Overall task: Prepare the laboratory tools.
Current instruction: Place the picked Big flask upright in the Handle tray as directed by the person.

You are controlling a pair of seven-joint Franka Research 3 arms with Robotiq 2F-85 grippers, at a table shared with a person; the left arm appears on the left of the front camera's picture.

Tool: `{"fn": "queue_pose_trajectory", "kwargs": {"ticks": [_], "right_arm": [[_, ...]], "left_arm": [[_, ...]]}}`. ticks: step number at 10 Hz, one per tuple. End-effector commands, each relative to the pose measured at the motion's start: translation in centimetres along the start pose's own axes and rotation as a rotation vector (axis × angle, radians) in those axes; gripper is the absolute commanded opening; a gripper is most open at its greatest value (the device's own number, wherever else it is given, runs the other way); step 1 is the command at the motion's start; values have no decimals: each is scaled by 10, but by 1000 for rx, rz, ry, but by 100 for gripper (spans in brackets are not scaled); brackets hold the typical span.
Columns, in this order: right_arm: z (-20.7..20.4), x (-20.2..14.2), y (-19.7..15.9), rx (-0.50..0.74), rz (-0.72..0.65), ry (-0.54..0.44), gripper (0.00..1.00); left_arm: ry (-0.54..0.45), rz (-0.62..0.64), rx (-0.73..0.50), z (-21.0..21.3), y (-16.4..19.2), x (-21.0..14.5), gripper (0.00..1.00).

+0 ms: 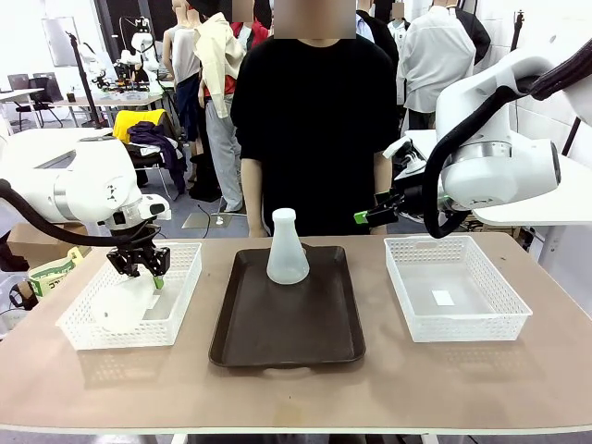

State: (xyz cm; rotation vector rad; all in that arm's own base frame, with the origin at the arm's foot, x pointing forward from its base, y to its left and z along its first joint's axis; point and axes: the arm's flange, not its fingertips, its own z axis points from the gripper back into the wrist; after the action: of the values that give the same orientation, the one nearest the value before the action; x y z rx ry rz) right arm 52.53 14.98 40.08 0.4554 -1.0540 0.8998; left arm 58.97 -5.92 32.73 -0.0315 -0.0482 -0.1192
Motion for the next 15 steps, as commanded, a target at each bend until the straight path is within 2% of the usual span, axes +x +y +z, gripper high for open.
{"fn": "queue_pose_trajectory", "kwargs": {"ticks": [1,8,11,15], "right_arm": [[0,0,0,0,-1,0,100],[0,0,0,0,-1,0,100],[0,0,0,0,-1,0,100],[0,0,0,0,-1,0,100]], "left_arm": [[-12,-2,2,0,0,0,0],[0,0,0,0,0,0,0],[-132,-129,64,57,-38,-17,0],[-203,-195,12,131,-54,-32,0]]}}
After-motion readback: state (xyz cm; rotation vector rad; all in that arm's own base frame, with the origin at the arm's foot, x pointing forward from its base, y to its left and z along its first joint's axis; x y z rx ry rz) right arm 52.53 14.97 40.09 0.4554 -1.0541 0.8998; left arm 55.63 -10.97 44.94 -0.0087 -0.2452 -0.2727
